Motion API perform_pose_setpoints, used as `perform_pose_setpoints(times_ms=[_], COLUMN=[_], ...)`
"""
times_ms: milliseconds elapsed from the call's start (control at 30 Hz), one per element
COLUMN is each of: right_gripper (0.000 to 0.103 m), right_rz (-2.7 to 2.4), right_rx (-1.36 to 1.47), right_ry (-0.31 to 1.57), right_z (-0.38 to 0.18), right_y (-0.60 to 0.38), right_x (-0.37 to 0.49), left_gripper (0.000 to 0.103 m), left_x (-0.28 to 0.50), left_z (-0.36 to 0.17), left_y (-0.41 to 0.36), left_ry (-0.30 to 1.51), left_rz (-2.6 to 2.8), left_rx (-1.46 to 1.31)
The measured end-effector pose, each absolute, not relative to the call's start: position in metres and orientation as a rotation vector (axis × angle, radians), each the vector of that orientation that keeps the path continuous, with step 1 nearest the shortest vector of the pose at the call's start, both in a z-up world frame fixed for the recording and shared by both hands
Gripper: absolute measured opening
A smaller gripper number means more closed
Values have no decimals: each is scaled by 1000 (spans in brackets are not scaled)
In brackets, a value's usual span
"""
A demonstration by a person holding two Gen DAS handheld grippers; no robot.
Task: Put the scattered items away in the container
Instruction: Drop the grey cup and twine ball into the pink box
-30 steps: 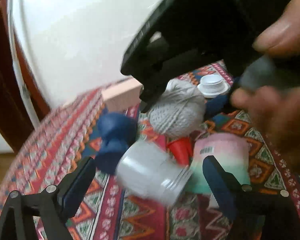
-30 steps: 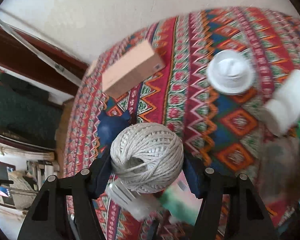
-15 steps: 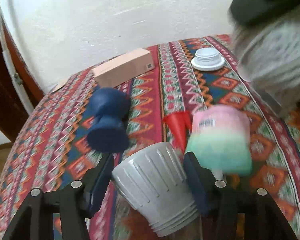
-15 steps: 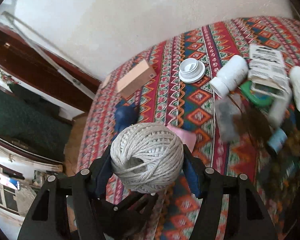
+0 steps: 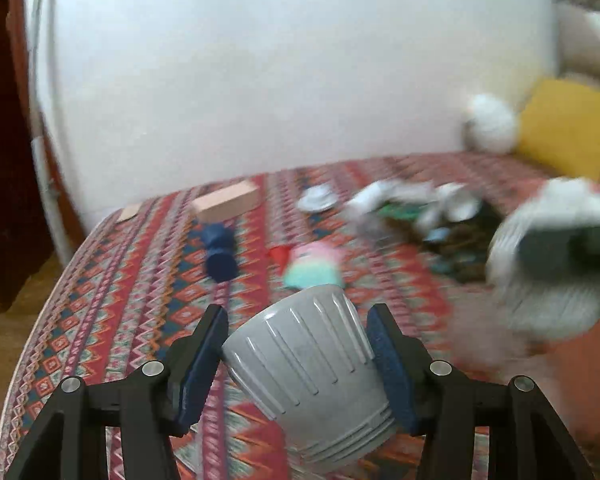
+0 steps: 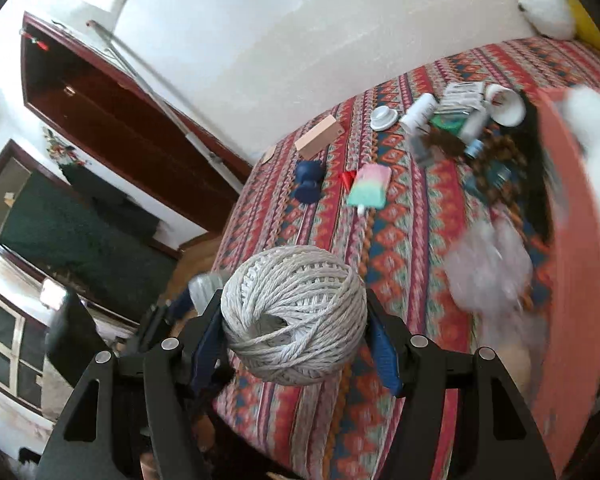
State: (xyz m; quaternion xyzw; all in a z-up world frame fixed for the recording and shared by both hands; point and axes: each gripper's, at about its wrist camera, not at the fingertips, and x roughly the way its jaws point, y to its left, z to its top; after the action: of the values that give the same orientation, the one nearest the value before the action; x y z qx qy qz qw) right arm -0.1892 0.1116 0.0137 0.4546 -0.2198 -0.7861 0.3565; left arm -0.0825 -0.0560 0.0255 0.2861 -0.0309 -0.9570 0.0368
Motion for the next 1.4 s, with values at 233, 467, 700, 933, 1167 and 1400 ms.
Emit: perform_pose_setpoints(times_ms=[233,467,700,933,1167,1400], right_gripper=[67,67,89,98,100,101], right_rz=[-2251,-2609,-2863,-2926,-2836,-2563], right_rx=[1029,940,1000,1024,979,1074], right_ry=[-646,-721,-691,-714,-531,-326], right_z=[53,72,55,49,65,39], right_y=[240,363,406,414,325,171], right_x=[-105,-80,-98,-113,-125,-194], left_gripper=[61,62,79,98,99,99], left_x=[-58,-89,-135,-150,-149,-171], left_z=[78,97,79,70,57,15], left_y=[44,168,225,186,91,-49], left_ry=[-117,-261,-252,-136,-4,117], left_rz=[-3229,-3410,-3421,-3354,-3202,-2919], left_rx=[936,968,1116,1077,1055,1052])
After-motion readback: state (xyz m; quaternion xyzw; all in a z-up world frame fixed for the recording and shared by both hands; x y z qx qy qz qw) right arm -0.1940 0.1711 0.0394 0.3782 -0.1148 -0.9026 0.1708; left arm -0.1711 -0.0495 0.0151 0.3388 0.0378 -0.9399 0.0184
